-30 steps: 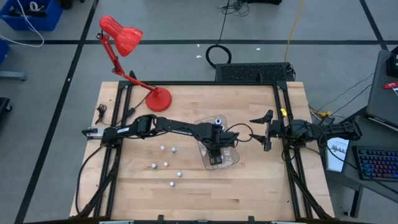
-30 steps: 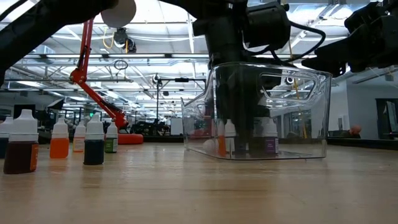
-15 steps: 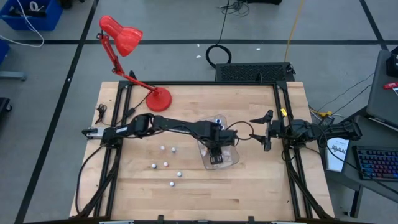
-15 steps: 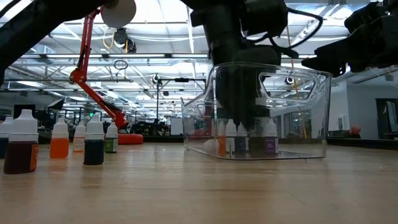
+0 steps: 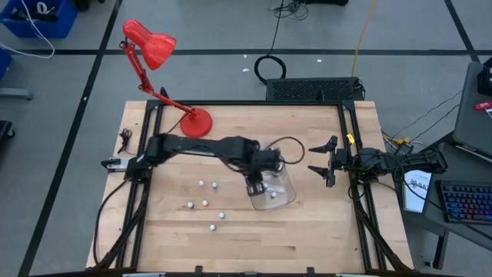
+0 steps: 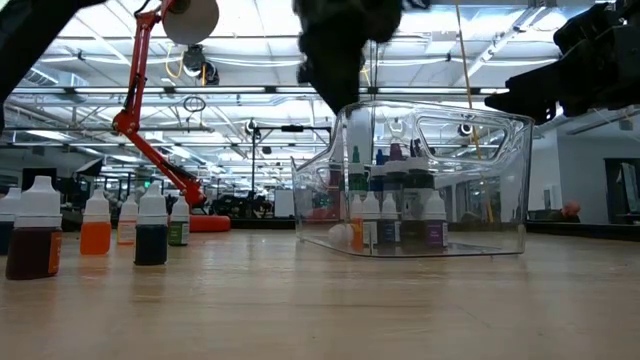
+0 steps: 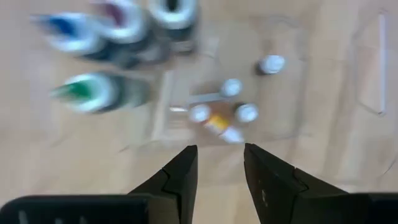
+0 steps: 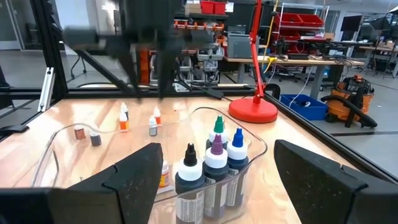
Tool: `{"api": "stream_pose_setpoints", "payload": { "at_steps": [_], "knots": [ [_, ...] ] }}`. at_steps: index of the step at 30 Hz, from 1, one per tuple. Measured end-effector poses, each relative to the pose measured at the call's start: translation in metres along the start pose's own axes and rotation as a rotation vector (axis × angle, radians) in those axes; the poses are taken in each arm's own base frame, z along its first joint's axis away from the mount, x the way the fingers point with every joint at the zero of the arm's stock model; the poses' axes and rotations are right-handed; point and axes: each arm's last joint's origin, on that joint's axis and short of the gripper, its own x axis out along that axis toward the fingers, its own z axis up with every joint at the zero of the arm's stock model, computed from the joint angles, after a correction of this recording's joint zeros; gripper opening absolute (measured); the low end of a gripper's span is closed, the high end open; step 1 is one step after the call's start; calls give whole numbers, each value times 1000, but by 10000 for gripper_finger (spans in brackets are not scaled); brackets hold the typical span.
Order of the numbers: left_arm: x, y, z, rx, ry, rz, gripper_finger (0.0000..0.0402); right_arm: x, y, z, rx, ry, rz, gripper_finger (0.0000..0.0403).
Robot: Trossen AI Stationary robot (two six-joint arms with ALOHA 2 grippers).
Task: Pick & Place food coloring
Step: Put the black food coloring bottle into the transparent container
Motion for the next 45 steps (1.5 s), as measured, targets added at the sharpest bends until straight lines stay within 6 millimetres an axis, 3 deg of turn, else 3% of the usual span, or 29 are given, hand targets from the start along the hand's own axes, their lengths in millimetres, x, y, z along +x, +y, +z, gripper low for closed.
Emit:
{"api": "stream_pose_setpoints", "payload": {
  "at_steps": [3,7,12,16,26,33,37,41,45],
  "knots": [
    [-25,-8,-16,-37,-3,117,133,0,0,0,0,1,0,295],
    [-32,-22,-40,-120,43,199,132,0,0,0,0,0,0,295],
    [-6,-31,-67,-186,125,225,132,0,0,0,0,1,-1,295],
    [19,-20,-84,-276,220,304,132,0,0,0,0,1,0,295],
    [53,0,-105,-504,304,406,132,0,0,0,0,2,0,295],
    [74,0,-116,-451,349,321,132,0,0,0,0,2,0,295],
    [56,7,-118,-441,316,304,132,0,0,0,-1,3,0,295],
    [14,17,-122,-448,158,303,132,0,0,0,0,3,0,295],
    [-24,28,-145,-489,-74,240,132,0,0,0,-1,3,0,295]
  ]
}}
